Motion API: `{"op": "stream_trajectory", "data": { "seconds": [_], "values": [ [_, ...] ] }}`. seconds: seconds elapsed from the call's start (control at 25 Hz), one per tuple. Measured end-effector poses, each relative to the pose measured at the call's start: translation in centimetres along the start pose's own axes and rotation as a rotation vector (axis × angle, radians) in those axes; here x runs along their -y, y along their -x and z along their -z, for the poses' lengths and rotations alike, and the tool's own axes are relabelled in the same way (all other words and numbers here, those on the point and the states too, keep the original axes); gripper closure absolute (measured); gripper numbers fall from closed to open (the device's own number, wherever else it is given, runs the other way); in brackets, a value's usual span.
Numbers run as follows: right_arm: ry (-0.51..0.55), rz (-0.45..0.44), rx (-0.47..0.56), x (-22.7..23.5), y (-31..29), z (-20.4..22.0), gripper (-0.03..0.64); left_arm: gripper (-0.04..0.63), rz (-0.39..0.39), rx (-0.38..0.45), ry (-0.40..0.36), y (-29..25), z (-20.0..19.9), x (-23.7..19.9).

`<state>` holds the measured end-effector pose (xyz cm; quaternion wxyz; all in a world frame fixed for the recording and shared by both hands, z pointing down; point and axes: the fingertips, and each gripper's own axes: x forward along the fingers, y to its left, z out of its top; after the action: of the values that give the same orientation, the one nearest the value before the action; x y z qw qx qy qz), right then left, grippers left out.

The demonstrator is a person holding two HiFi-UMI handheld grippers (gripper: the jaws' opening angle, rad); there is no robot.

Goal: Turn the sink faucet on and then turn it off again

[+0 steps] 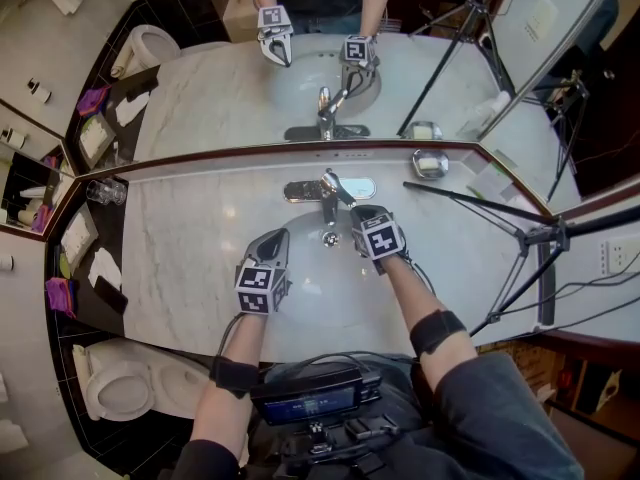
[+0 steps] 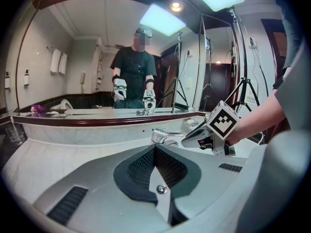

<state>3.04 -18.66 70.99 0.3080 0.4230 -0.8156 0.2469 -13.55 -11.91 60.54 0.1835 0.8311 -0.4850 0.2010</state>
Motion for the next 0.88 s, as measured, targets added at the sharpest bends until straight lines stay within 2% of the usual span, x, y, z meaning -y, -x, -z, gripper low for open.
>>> {"op": "stream_trajectory", "data": {
  "seconds": [0.48, 0.88],
  "values": [
    [0.004, -0.016, 0.020, -1.0, -0.5, -2.7, 0.598, 0.595, 0.004, -0.005, 0.005, -0.4, 0.5, 0.0],
    [-0.016, 0.006, 0.014, -1.2, 0.1, -4.1, 0.604, 0.595, -0.007, -0.016, 0.006, -0.2, 1.5, -0.2]
  ]
}}
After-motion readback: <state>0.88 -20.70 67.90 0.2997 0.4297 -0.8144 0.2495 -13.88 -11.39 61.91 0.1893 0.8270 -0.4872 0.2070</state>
